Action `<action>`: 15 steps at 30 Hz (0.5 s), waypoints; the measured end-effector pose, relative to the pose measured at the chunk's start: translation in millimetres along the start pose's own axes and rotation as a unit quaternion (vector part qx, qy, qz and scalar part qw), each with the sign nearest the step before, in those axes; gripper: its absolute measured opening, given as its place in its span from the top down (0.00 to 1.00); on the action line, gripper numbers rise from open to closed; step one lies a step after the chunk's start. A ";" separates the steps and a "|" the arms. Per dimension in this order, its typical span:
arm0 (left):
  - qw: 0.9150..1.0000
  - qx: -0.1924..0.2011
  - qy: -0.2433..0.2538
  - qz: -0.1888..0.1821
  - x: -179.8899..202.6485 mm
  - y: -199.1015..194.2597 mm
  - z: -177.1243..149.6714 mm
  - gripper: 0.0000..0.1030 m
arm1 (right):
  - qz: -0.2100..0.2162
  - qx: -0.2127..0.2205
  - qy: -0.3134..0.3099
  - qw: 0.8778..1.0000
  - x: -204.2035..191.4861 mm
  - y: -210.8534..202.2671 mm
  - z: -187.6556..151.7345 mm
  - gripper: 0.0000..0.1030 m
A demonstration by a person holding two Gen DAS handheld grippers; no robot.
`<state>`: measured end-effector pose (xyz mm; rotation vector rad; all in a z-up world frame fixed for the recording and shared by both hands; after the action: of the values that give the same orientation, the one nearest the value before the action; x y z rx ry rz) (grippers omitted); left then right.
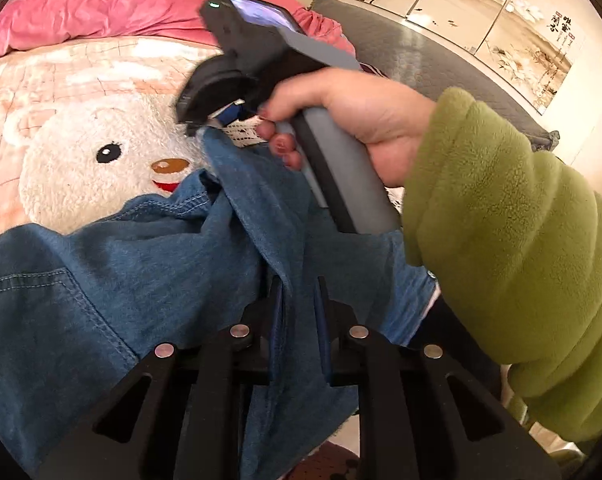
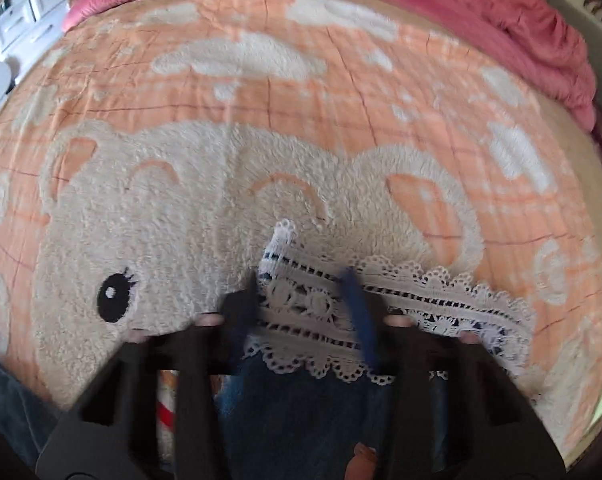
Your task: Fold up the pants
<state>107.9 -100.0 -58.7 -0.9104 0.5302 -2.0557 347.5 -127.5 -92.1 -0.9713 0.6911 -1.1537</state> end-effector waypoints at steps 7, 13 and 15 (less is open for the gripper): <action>1.000 -0.001 -0.012 0.007 -10.5 4.2 -0.3 0.85 | 0.080 0.070 0.095 0.990 46.0 -55.8 -18.2 0.94; 1.000 0.006 0.001 0.006 -12.5 9.9 -0.2 0.77 | 0.107 0.117 0.169 0.973 97.8 -106.1 -44.5 0.94; 1.000 0.010 0.008 0.006 -11.8 11.0 0.4 0.75 | 0.114 0.129 0.195 0.966 112.8 -119.5 -57.3 0.94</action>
<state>118.6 -97.0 -70.4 -0.8770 0.5218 -2.0563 279.3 -263.0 -6.7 -0.4338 0.9143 -1.2040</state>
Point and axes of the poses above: each gripper's, at about its wrist camera, not at the fingertips, and y roughly the way its jaws point, x to its right, z to its top, the point moved 6 cm from there along y, roughly the way its jaws point, and after that the axes turned 1 degree about y, right-handed, at the moved point
